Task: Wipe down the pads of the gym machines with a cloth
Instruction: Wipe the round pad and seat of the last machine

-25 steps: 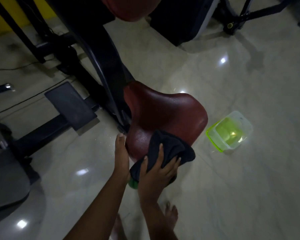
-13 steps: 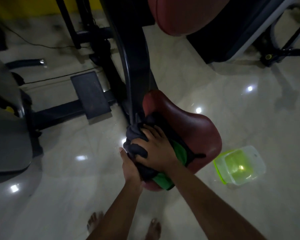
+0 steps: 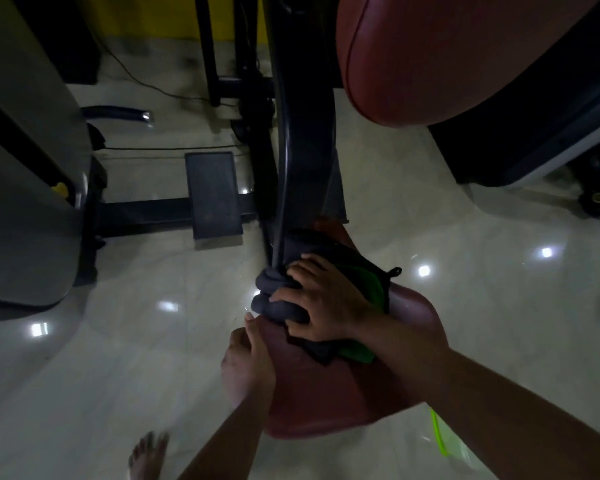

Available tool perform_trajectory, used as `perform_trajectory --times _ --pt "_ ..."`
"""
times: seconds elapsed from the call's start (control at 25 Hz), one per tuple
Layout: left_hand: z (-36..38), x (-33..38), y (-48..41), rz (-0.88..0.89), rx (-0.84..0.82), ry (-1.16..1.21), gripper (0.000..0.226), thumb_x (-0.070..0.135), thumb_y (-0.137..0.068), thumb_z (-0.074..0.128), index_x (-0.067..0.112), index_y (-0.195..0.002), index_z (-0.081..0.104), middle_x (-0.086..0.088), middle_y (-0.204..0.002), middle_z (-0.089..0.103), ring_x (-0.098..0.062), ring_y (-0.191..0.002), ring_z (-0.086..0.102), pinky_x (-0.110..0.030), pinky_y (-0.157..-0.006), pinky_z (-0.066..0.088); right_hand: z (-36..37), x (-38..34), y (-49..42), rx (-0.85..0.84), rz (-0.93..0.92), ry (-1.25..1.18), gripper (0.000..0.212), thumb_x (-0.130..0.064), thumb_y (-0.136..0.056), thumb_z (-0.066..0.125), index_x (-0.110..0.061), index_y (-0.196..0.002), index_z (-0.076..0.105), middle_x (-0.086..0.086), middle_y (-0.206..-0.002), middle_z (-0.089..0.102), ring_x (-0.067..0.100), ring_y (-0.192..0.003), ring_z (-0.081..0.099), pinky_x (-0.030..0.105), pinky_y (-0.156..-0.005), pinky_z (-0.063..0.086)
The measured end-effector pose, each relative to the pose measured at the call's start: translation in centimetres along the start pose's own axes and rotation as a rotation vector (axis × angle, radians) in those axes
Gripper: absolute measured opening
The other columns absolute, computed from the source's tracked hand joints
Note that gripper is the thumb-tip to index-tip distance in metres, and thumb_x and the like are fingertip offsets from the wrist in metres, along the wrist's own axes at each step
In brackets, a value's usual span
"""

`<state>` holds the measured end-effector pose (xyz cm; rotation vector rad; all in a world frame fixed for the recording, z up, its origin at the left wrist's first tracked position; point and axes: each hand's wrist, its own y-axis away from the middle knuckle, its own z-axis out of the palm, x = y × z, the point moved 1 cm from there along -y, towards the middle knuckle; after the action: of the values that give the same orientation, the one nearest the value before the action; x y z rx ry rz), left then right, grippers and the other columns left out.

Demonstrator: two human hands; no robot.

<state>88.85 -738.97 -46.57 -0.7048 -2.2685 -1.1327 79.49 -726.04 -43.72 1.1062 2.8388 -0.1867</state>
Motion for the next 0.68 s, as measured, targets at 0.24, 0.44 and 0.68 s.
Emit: perform_trajectory --times 0.24,0.44,0.68 --pt "0.2 0.2 -0.1 -0.023 0.056 -0.009 0.057 0.053 -0.095 0.025 0.013 -0.113 0.062 -0.023 -0.115 0.061 -0.04 -0.108 0.055 -0.042 -0.086 0.041 -1.0 4.6 -2.9 -0.055 -0.073 0.01 0.047 -0.055 -0.073 0.044 -0.022 -0.096 0.068 0.004 -0.085 0.06 0.025 -0.082 0.058 0.041 -0.091 0.045" --pt "0.4 0.0 -0.2 -0.008 0.051 -0.019 0.059 0.055 -0.094 0.024 0.013 -0.111 0.063 -0.02 -0.112 0.063 -0.038 -0.106 0.056 -0.039 -0.084 0.041 -1.4 5.4 -1.9 0.053 0.426 -0.115 0.056 -0.056 -0.075 0.039 -0.03 -0.122 0.056 0.009 -0.116 0.055 0.032 -0.11 0.052 0.046 -0.094 0.043" --pt "0.5 -0.4 -0.4 0.0 0.056 -0.042 0.063 0.058 -0.093 0.022 0.013 -0.111 0.062 -0.021 -0.112 0.062 -0.038 -0.106 0.056 -0.041 -0.087 0.042 0.0 -0.2 3.4 0.098 0.908 -0.078 0.065 -0.063 -0.081 0.029 -0.039 -0.141 0.027 0.017 -0.144 0.038 0.038 -0.128 0.039 0.053 -0.102 0.033"
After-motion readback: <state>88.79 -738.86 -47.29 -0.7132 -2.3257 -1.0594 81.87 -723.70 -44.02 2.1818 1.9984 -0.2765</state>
